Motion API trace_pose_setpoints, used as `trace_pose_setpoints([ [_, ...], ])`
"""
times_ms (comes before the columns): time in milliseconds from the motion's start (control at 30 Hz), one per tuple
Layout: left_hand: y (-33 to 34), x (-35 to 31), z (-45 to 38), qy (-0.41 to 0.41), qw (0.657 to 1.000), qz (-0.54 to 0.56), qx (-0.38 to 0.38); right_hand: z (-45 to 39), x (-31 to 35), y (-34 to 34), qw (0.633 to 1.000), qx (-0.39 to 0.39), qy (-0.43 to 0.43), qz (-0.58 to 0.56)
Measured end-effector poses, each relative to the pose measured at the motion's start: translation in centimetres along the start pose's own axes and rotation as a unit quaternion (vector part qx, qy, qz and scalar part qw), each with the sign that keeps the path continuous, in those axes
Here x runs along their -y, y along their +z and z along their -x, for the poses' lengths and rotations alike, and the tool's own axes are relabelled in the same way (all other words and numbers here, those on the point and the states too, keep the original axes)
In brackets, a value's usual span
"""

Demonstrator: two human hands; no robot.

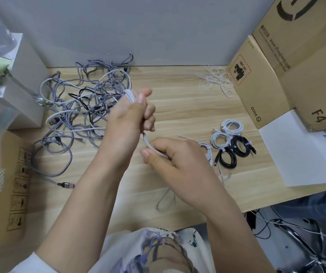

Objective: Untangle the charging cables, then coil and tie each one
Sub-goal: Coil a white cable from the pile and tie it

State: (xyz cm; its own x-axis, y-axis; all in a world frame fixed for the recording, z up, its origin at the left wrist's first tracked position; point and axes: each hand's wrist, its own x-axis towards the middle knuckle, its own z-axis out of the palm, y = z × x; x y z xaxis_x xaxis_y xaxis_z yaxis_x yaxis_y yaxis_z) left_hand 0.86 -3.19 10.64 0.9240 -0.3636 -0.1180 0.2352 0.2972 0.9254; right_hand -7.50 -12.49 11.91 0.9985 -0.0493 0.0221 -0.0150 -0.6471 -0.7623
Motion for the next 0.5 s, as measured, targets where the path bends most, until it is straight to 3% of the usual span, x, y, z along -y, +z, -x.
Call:
trace_pose_setpoints([
  [167, -0.2, -0.3, 0.9, -0.081, 0.977, -0.181, 0.078, -0.3, 0.0, -0.2, 0.99, -0.119, -0.074, 0.009],
  [300, -0.7, -0.3, 1.1, -0.107, 0.949, -0.233, 0.182, -0.3, -0.2, -0.7, 0.985, -0.138, -0.087, -0.06],
  [433, -0.9, -0.5, 1.2, -0.212, 0.921, -0.148, 0.293, -0.7, -0.2, -1.1, 0.975, -0.196, -0.056, -0.085],
  [500, -1.5, -0.9, 1.1, -0.252, 0.899, -0.087, 0.349, -0.9, -0.6, -1.5, 0.967, -0.203, -0.02, -0.153],
])
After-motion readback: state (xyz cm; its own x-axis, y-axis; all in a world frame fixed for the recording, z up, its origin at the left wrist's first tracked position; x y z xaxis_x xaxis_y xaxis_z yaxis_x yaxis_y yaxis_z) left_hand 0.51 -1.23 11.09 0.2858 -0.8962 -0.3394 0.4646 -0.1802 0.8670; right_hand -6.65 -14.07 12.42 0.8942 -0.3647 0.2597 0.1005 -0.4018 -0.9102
